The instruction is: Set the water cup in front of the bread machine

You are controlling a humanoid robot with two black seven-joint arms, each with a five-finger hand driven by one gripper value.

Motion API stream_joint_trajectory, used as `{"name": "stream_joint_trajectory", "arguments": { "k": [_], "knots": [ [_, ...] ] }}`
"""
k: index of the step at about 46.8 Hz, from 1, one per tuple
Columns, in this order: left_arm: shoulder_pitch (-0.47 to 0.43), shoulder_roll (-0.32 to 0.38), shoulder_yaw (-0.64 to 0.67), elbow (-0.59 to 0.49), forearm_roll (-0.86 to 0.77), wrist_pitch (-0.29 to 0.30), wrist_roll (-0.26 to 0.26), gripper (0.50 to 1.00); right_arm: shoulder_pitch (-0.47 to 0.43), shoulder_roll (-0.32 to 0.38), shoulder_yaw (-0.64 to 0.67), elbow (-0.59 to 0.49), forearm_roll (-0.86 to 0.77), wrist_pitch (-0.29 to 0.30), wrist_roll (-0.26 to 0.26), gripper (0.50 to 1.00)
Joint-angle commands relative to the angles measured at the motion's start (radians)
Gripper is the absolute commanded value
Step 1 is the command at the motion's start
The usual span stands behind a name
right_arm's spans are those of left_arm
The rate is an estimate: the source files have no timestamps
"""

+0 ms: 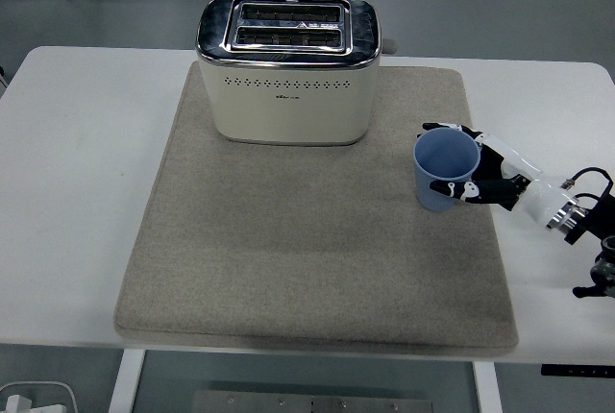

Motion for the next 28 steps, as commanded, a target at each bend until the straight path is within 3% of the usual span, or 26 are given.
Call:
{"name": "stream_joint_trajectory", "arguments": {
  "k": [1, 12, 28],
  "knots": [
    [0.0, 0.0, 0.0, 0.0, 0.0, 0.0, 0.0, 1.0, 0.002, 0.001, 0.0, 0.0, 0.0, 0.001, 0.0, 0.729],
    [0.0, 0.0, 0.0, 0.0, 0.0, 0.0, 0.0, 1.0, 0.012, 0.004, 0.003, 0.006, 0.004, -0.001, 0.0, 0.721],
    [0.0, 0.0, 0.0, 0.0, 0.0, 0.0, 0.0, 1.0, 0.051, 0.028, 0.001, 0.021, 0.007, 0.007, 0.0, 0.662]
  ]
}}
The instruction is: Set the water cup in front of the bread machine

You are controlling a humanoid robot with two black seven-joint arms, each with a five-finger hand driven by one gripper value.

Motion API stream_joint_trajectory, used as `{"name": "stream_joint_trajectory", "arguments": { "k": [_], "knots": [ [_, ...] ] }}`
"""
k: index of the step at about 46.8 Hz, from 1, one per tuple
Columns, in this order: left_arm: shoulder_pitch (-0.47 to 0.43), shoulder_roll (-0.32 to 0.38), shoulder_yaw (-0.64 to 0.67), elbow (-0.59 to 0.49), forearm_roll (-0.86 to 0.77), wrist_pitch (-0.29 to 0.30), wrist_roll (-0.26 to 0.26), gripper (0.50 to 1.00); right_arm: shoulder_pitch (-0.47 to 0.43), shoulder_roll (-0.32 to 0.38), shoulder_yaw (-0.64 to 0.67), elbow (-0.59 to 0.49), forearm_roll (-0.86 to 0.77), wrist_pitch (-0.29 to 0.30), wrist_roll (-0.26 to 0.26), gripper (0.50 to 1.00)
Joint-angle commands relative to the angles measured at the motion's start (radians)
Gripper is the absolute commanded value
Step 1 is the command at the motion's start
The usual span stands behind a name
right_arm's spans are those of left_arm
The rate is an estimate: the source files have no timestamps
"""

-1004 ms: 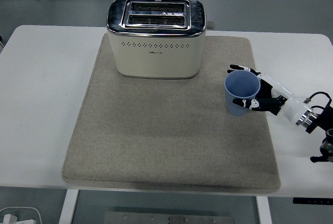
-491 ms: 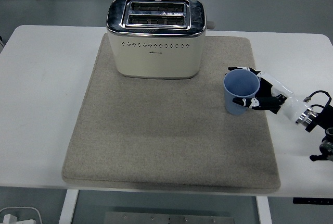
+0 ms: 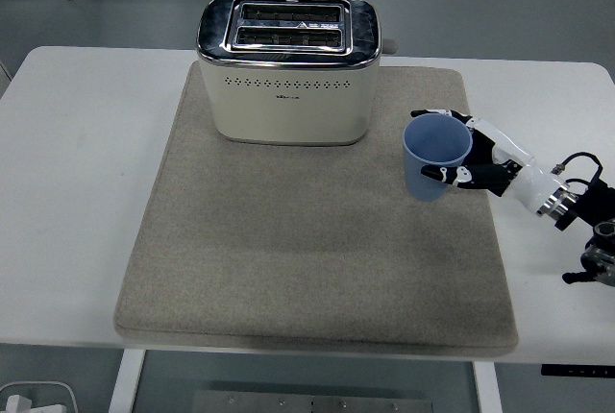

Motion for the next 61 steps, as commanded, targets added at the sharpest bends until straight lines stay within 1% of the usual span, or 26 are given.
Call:
{"name": "stream_joint_trajectory", "arguments": {
  "k": [1, 7, 12, 17, 26, 38, 46, 52, 61],
  "knots": [
    [0.0, 0.0, 0.0, 0.0, 0.0, 0.0, 0.0, 1.0, 0.007, 0.012, -0.002, 0.004, -0.002, 0.0, 0.0, 0.662],
    [0.0, 0.0, 0.0, 0.0, 0.0, 0.0, 0.0, 1.0, 0.01, 0.023, -0.004, 0.004, -0.008, 0.002, 0.0, 0.652],
    [0.0, 0.0, 0.0, 0.0, 0.0, 0.0, 0.0, 1.0, 0.019, 0.049, -0.007, 0.006, -0.013, 0.002, 0.0, 0.635],
    [0.0, 0.0, 0.0, 0.0, 0.0, 0.0, 0.0, 1.0, 0.024, 0.069, -0.013, 0.004, -0.028, 0.002, 0.0, 0.637],
    [0.0, 0.0, 0.0, 0.0, 0.0, 0.0, 0.0, 1.0, 0.044, 0.125, -0.022, 0.004, -0.051, 0.002, -0.005, 0.641],
    [0.0, 0.0, 0.0, 0.0, 0.0, 0.0, 0.0, 1.0, 0.082, 0.21, -0.025, -0.007, -0.06, -0.013, -0.069, 0.648],
    [0.0, 0.0, 0.0, 0.0, 0.0, 0.0, 0.0, 1.0, 0.094, 0.265, -0.024, -0.01, -0.059, -0.056, -0.117, 0.652],
    [0.0, 0.0, 0.0, 0.0, 0.0, 0.0, 0.0, 1.0, 0.113, 0.309, -0.021, -0.01, -0.049, -0.087, -0.163, 0.656],
    [-0.001, 0.0, 0.0, 0.0, 0.0, 0.0, 0.0, 1.0, 0.126, 0.371, -0.013, -0.016, -0.042, -0.136, -0.198, 0.66]
  ]
}}
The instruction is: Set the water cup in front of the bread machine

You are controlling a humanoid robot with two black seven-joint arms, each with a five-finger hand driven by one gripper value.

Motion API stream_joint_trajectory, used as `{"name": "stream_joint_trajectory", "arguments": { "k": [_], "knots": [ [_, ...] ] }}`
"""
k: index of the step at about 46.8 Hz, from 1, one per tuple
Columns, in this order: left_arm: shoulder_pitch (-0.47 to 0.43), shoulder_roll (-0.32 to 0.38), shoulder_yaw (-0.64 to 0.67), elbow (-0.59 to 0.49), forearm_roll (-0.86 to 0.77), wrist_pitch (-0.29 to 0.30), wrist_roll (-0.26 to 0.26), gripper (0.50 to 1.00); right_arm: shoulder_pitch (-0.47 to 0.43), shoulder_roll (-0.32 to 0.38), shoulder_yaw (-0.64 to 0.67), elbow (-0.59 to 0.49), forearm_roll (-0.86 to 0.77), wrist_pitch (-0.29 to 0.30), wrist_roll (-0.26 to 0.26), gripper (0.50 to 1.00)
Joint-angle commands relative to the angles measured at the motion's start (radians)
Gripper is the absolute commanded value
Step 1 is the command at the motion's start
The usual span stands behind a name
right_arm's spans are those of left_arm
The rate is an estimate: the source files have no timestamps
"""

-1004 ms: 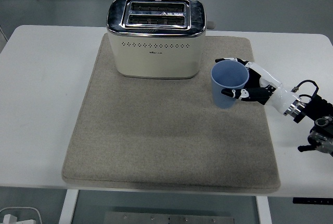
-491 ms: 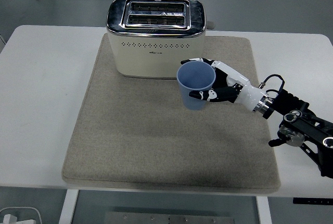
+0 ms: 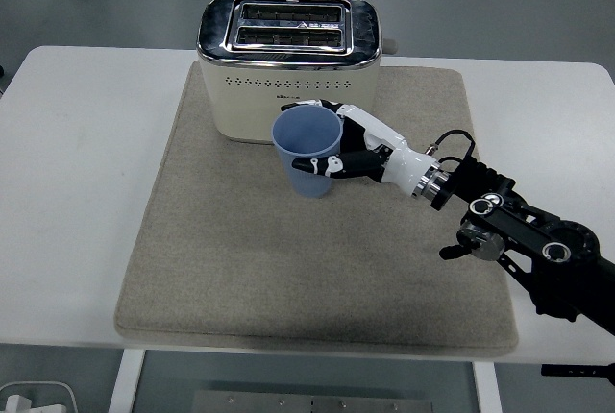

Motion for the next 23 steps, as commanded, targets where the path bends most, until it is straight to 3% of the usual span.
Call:
{"name": "stream_joint_trajectory", "arguments": {
  "k": [1, 23],
  "knots": [
    [0.0, 0.0, 0.0, 0.0, 0.0, 0.0, 0.0, 1.0, 0.01, 0.025, 0.001, -0.01, 0.002, -0.016, -0.011, 0.662],
    [0.0, 0.0, 0.0, 0.0, 0.0, 0.0, 0.0, 1.0, 0.01, 0.113, 0.002, -0.051, 0.005, -0.105, -0.033, 0.668]
  ]
}}
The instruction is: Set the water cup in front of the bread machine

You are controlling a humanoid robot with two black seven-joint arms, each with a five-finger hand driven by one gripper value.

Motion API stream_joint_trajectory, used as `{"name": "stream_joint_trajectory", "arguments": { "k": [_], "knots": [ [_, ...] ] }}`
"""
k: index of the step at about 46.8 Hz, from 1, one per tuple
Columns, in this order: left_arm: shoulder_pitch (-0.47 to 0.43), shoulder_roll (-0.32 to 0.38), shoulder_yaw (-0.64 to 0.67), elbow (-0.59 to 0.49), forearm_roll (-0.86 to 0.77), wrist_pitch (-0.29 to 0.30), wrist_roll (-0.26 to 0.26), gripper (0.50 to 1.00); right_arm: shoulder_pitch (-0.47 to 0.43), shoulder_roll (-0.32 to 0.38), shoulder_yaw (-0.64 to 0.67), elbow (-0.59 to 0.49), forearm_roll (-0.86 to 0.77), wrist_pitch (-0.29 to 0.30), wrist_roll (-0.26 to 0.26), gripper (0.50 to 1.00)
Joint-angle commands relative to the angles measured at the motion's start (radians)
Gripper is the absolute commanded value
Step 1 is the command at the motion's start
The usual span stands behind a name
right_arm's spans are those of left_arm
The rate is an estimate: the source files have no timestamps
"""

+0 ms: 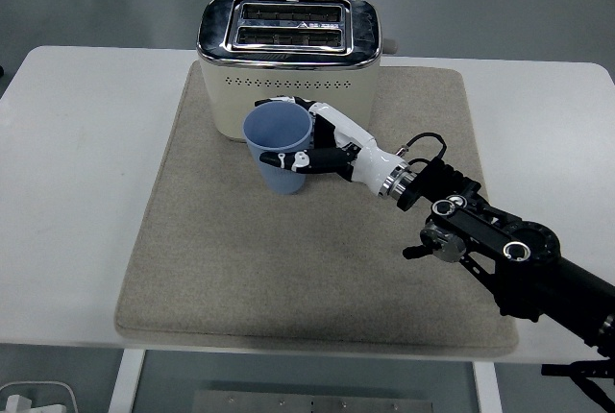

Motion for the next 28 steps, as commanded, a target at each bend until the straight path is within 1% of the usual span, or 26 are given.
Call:
{"name": "stream_joint_trajectory", "arguments": {
  "k": [1, 6, 22, 28],
  "knots": [
    [0.0, 0.0, 0.0, 0.0, 0.0, 0.0, 0.0, 1.0, 0.0, 0.015, 0.001, -0.002, 0.002, -0.015, 0.0, 0.668],
    [0.0, 0.0, 0.0, 0.0, 0.0, 0.0, 0.0, 1.0, 0.0, 0.021, 0.003, -0.009, 0.002, -0.026, 0.0, 0.672],
    [-0.001, 0.0, 0.0, 0.0, 0.0, 0.0, 0.0, 1.0, 0.0, 0.024, 0.0, -0.097, 0.002, -0.024, 0.001, 0.684],
    [0.0, 0.0, 0.0, 0.0, 0.0, 0.0, -0.002, 1.0, -0.002, 0.024, 0.0, -0.106, 0.002, -0.024, 0.001, 0.688]
  ]
}}
